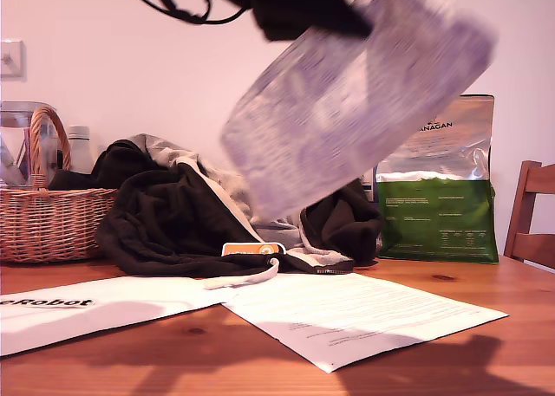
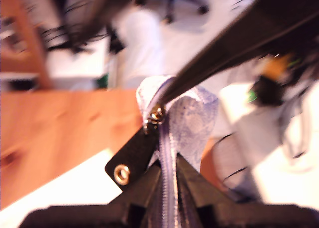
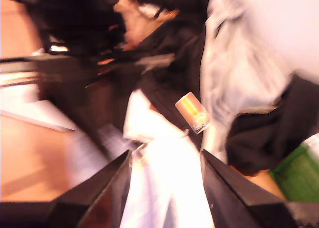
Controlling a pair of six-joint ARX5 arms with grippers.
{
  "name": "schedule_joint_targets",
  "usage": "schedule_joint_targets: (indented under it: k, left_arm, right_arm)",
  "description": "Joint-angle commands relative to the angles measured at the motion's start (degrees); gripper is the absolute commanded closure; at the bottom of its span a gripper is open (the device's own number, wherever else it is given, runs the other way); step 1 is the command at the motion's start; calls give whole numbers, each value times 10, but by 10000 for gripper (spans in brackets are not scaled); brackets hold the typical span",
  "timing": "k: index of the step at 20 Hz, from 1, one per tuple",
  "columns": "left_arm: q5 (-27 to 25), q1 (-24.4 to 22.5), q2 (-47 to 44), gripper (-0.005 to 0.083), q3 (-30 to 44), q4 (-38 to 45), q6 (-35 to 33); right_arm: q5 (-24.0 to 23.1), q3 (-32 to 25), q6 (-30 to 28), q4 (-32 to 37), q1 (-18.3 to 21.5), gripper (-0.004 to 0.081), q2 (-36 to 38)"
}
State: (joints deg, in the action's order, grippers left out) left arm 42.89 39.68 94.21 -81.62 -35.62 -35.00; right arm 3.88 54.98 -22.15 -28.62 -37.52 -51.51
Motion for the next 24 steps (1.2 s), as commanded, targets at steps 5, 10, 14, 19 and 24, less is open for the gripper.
schedule_joint_targets:
  k: [5, 10, 14, 19, 24]
  left_arm:
    - [3, 3, 3, 795, 0, 5, -30]
    - [1, 13, 2, 795, 0, -12, -45]
    - [-13, 17, 2, 795, -1, -29, -71]
    - [-45, 31, 1, 795, -2, -40, -101]
    - [-49, 35, -20, 795, -2, -34, -104]
  right_arm:
    - [44, 35, 64, -114, 1, 296, -39]
    - [47, 35, 57, -117, 6, 295, -92]
    - [41, 35, 33, -109, 8, 313, -96]
    - [34, 35, 4, -124, 9, 300, -99]
    - [96, 35, -2, -158, 9, 253, -110]
